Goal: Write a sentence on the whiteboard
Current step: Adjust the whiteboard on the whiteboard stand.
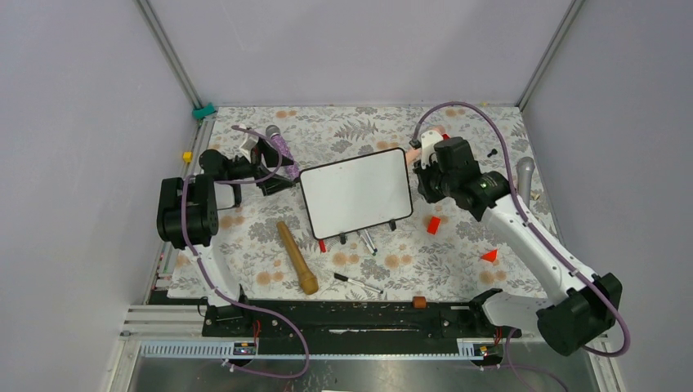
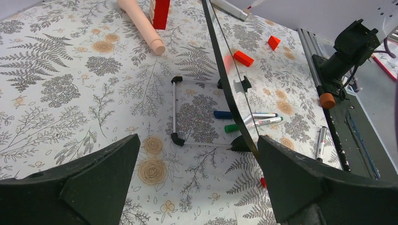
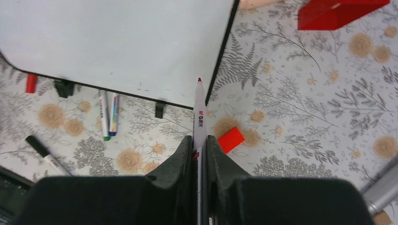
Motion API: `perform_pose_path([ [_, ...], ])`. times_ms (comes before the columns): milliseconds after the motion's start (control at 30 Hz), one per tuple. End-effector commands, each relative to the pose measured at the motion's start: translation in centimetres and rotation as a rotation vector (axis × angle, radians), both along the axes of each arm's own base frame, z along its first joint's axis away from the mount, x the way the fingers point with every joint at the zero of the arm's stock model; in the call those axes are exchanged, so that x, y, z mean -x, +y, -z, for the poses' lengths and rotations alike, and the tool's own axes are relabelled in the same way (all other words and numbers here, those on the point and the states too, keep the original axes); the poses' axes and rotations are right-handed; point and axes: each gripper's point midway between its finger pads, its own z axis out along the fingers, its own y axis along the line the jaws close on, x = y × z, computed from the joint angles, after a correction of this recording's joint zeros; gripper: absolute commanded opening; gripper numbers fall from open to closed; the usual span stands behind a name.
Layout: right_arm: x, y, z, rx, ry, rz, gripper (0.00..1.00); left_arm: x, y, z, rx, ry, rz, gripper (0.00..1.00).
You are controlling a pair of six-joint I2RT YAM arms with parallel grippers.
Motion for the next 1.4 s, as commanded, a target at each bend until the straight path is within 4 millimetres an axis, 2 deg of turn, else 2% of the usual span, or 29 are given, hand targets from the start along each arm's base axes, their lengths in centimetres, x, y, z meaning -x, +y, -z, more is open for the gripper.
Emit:
perform_pose_path([
  [0,-2.6,-3.1,-0.9,0.056,-0.035,0.175,0.00,1.7,-0.2,-0.9,-0.055,-0.140,0.087,0.99],
  [100,-4.3,-5.3,0.0,0.032,0.026,0.256,0.00,2.2,-0.4,-0.9,-0.064,-0.156,0.111,0.99],
  [200,-5.6,-6.2,1.2,0.033,0.076,0.279,0.00,2.3,-0.4,-0.8,-0.064,-0.158,0.114,0.99],
  [433,-8.0,-4.8,4.9,-0.020,0.138,0.328,0.00,2.3,-0.4,-0.8,-0.065,-0.159,0.114,0.99],
  [600,-9.4,-5.1,5.8,-0.050,0.114,0.421,0.00,2.4,-0.5,-0.8,-0.065,-0.164,0.115,0.99],
  [700,-9.3,-4.2,6.6,-0.108,0.137,0.436,0.00,2.4,-0.5,-0.8,-0.065,-0.164,0.115,0.99],
  [800,-8.5,-2.5,7.5,-0.185,0.188,0.405,0.00,2.4,-0.5,-0.8,-0.065,-0.163,0.116,0.99],
  [1067,-7.7,1.9,6.5,-0.227,0.149,0.308,0.00,2.5,-0.5,-0.8,-0.065,-0.167,0.116,0.99],
  [1367,-9.0,3.0,5.8,-0.238,0.137,0.291,0.00,2.9,-0.6,-0.8,-0.068,-0.188,0.116,0.99],
])
